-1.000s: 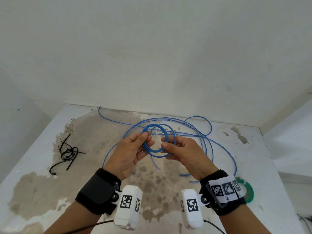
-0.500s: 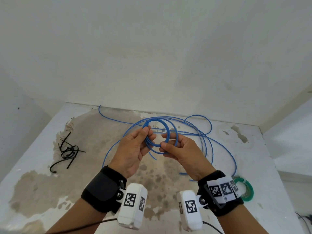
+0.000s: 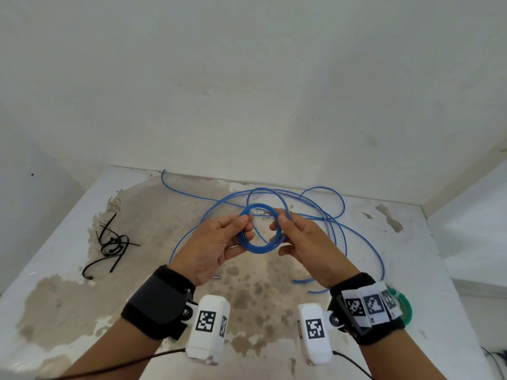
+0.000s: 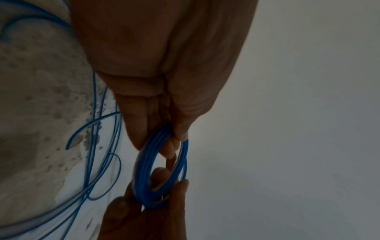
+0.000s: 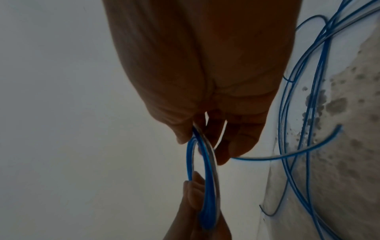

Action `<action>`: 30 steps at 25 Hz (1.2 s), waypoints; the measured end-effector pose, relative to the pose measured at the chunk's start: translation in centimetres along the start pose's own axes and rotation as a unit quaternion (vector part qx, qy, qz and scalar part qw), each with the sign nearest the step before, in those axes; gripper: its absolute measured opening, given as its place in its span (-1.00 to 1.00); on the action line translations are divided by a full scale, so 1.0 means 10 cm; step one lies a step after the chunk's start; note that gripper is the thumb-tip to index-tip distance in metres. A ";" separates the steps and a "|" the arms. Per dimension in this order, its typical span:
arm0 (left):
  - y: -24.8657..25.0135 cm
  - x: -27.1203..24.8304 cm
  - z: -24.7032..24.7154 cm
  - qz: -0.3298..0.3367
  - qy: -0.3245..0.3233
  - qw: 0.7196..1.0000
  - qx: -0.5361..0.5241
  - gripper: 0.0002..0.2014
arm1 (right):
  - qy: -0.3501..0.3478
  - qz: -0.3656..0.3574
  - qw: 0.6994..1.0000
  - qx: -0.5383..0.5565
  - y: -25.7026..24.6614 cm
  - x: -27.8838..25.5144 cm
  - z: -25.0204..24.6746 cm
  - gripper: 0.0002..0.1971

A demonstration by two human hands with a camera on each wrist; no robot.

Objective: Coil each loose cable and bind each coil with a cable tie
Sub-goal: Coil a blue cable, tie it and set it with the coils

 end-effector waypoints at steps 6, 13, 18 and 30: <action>0.09 -0.02 0.00 -0.039 -0.058 0.993 0.097 -0.75 | -0.134 0.027 0.991 0.002 -0.03 -0.09 0.03 -0.76; 0.06 0.01 0.05 -0.063 -0.082 0.985 0.135 -0.77 | -0.173 0.051 0.984 -0.004 0.02 -0.13 0.05 -0.74; -0.03 0.02 0.10 -0.072 -0.074 0.993 0.049 -0.77 | -0.079 0.005 0.995 0.059 0.02 -0.09 0.08 -0.70; 0.32 -0.03 0.01 0.194 0.099 0.862 0.457 -0.51 | -0.073 0.015 0.988 0.138 -0.15 -0.06 0.00 -0.67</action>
Point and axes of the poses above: each hand's wrist, its own x-axis towards the middle knuckle, its own z-axis out of the palm, y = z × x, the point moved 6 cm from there along x, towards the middle knuckle, and after that the axes turned 1 degree about x, right-handed, at the moved point
